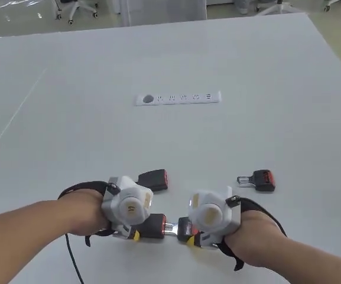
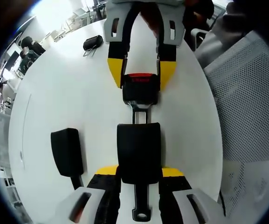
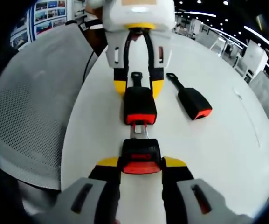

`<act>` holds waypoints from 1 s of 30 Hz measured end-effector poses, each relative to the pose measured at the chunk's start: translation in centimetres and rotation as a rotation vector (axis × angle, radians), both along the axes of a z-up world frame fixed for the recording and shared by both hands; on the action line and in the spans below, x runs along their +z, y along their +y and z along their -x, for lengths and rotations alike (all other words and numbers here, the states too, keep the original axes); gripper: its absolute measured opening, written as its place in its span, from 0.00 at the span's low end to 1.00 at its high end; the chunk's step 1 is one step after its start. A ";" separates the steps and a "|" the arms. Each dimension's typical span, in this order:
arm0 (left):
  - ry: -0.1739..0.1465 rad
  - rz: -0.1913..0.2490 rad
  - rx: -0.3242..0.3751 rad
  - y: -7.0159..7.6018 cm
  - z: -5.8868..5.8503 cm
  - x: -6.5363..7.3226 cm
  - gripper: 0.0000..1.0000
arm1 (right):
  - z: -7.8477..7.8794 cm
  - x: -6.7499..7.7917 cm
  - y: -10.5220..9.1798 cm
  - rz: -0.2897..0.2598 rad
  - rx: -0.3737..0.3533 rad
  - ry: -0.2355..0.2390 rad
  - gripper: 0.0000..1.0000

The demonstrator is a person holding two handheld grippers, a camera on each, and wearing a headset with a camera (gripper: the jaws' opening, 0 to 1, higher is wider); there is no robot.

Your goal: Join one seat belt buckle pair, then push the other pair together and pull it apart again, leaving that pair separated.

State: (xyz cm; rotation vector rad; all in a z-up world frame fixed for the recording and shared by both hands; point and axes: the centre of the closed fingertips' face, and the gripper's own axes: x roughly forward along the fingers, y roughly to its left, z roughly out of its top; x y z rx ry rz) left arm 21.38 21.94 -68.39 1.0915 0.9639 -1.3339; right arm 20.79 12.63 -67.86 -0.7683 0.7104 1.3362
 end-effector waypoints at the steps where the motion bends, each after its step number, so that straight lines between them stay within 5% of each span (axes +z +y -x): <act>1: 0.001 0.000 -0.001 0.0 0.0 0.0 0.31 | 0.0 0.0 0.1 -0.006 -0.004 0.005 0.33; 15: 0.038 0.018 0.003 0.0 -0.1 -0.1 0.31 | -0.2 0.0 1.1 -0.011 -0.017 -0.010 0.31; 20: 0.037 -0.010 -0.005 0.0 -0.1 -0.2 0.31 | -0.3 0.1 1.6 -0.002 0.001 -0.017 0.30; 30: 0.035 0.010 -0.016 -0.2 0.0 -0.1 0.31 | -0.4 0.0 2.2 -0.041 -0.004 0.000 0.29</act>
